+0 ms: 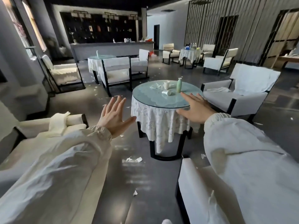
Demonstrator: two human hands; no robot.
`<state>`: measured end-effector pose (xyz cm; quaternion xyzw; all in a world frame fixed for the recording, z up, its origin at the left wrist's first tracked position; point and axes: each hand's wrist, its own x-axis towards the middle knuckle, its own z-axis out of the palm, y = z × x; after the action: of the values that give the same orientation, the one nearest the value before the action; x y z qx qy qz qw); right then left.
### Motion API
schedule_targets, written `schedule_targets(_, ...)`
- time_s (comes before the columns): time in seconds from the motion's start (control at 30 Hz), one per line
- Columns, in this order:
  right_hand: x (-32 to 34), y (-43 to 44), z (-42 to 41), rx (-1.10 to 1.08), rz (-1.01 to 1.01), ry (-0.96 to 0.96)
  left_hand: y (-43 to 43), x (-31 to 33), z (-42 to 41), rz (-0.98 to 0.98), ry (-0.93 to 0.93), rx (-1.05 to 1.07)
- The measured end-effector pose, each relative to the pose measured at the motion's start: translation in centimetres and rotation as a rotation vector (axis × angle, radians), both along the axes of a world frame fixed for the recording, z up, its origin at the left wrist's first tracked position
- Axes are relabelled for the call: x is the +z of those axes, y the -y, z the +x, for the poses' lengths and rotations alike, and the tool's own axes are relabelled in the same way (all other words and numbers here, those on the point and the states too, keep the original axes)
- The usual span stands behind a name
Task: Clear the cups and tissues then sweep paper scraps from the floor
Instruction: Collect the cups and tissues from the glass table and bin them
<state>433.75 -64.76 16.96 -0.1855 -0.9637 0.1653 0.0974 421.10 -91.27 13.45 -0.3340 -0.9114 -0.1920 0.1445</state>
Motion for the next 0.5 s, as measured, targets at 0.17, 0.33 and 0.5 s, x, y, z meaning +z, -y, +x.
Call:
schedule_targets(0.17, -2.6, -10.2, -13.3, -0.018, -0.061, 0.016, -11.5, -1.7, -13.9, -0.011, 0.05, -0.016)
schedule_targets(0.33, -2.1, -19.8, -25.4, -0.068, -0.03, 0.058, -22.5, -0.5, -25.9, 0.003, 0.045, -0.102)
schedule_targets(0.5, -3.7, -26.2, -36.6, -0.066, 0.0, 0.091, -28.4, -2.1, -37.5, -0.019, 0.095, -0.079)
